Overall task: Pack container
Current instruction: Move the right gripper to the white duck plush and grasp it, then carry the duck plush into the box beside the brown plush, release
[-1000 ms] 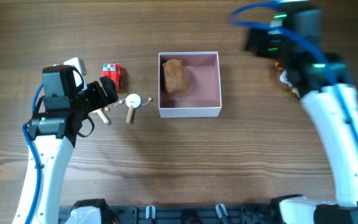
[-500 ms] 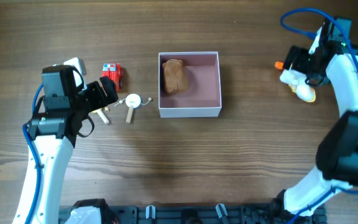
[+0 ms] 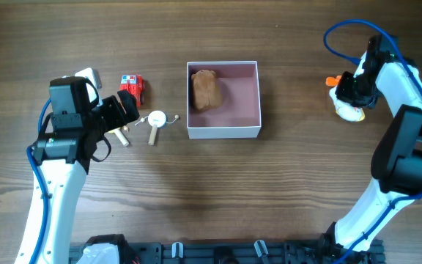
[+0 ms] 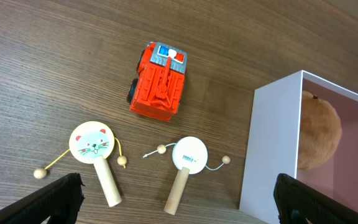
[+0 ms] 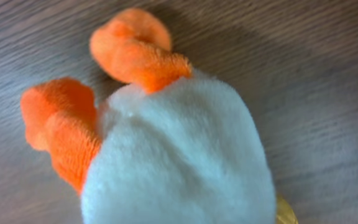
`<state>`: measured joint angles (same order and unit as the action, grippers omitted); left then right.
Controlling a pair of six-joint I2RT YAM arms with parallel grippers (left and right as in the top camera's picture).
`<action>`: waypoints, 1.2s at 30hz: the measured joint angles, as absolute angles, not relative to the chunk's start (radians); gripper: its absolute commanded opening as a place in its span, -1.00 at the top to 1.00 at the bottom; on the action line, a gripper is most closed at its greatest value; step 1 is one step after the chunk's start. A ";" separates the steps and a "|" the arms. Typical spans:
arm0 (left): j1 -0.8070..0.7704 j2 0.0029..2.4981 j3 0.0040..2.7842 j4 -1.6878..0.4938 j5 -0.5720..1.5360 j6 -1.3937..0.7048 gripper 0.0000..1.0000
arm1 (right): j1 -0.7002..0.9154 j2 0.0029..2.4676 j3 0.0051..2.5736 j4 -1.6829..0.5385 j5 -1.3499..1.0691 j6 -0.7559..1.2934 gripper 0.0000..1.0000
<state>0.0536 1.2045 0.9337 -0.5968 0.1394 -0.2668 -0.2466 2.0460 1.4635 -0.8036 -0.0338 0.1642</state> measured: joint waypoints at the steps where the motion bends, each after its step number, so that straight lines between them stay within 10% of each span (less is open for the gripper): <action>1: 0.054 1.205 0.934 -0.597 0.139 -0.267 -0.99 | -0.239 2.028 1.464 -0.815 -0.041 0.167 0.91; 13: 0.054 1.205 0.934 -0.597 0.139 -0.267 -1.00 | 0.172 1.491 1.497 -0.821 -0.191 0.260 0.91; 23: 0.054 1.205 0.934 -0.597 0.139 -0.267 -0.99 | 0.454 1.703 1.479 -0.807 -0.023 0.420 0.90; 36: 0.054 1.205 0.934 -0.597 0.139 -0.267 -1.00 | 0.459 1.961 1.459 -0.564 -0.017 0.407 -0.23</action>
<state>0.0536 1.2045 0.9337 -0.5968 0.1394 -0.2668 0.4595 1.9610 1.4590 -0.5640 -0.0174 0.4072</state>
